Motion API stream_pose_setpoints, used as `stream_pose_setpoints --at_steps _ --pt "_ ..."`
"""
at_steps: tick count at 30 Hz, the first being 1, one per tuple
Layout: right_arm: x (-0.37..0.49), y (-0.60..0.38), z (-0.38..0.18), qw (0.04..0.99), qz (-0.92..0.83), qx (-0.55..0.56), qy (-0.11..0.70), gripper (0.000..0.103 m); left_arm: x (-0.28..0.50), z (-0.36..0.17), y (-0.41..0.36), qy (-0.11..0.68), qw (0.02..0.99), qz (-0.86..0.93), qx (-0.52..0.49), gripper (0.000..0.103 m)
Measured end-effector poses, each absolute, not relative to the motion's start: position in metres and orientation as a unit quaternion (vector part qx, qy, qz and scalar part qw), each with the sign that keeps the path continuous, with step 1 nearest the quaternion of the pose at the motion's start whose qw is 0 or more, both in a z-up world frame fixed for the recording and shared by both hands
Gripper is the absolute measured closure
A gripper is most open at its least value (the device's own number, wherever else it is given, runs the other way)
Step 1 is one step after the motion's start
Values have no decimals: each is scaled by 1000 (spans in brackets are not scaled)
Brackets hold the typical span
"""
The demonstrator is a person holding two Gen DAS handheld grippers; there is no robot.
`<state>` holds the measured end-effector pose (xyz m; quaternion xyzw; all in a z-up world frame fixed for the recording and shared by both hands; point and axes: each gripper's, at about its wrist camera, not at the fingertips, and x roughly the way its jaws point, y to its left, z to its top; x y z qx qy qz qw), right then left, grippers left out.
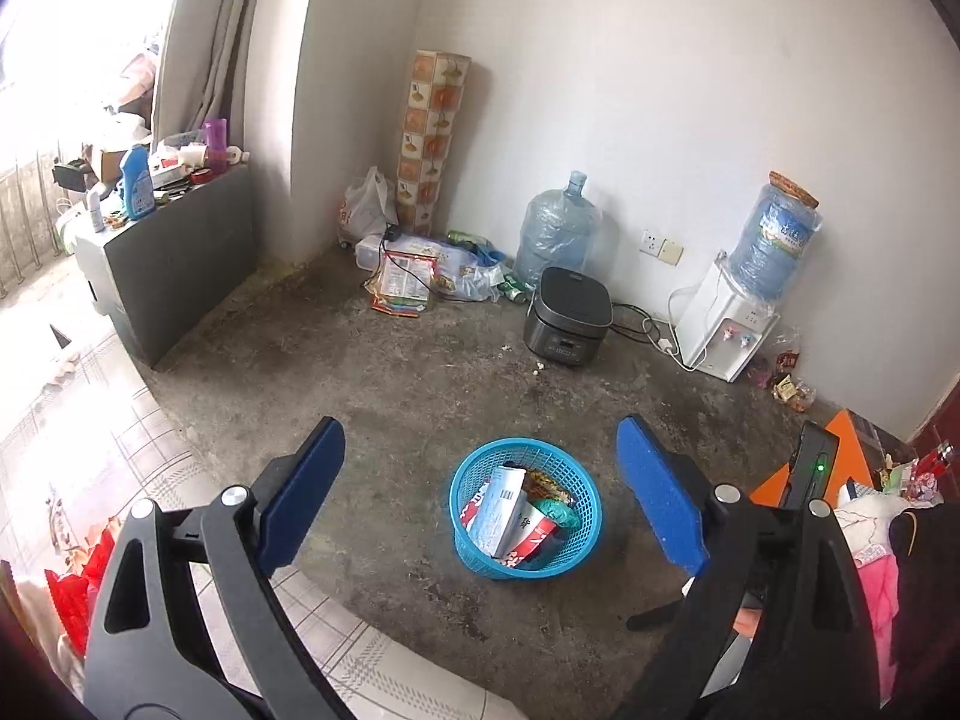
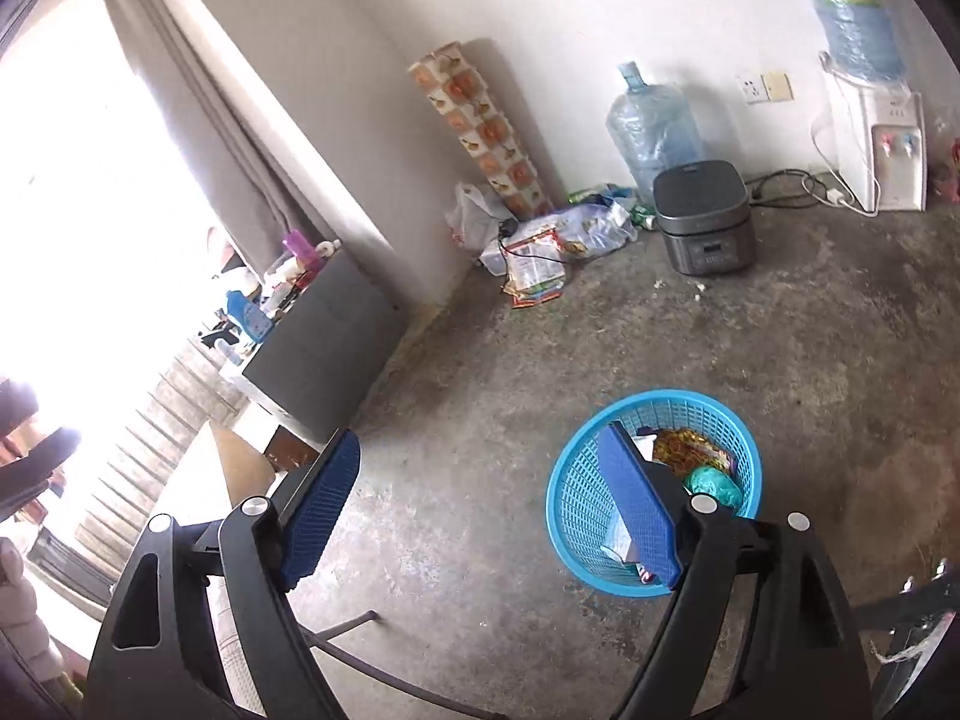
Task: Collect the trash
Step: 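Return both grippers from the wastebasket to the table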
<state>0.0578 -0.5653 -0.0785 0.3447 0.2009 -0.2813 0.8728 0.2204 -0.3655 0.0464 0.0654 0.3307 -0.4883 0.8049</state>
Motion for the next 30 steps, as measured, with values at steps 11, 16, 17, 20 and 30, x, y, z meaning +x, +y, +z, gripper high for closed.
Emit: stream_pose_setpoints --at_steps 11,16,17,20,30 --pt "87 -483 -14 920 -139 309 197 13 225 77 -195 325 869 -374 12 15" --pt "109 -449 -8 919 -77 317 222 13 226 73 -133 333 889 -314 -6 15" --pt "113 -443 -8 917 -66 320 227 13 225 73 -120 333 893 -302 -11 15" --pt "123 -424 -6 913 -37 327 240 13 224 71 -92 330 902 -277 -27 15" --pt "139 -391 -4 902 13 334 273 13 220 66 -44 318 914 -246 -43 15"
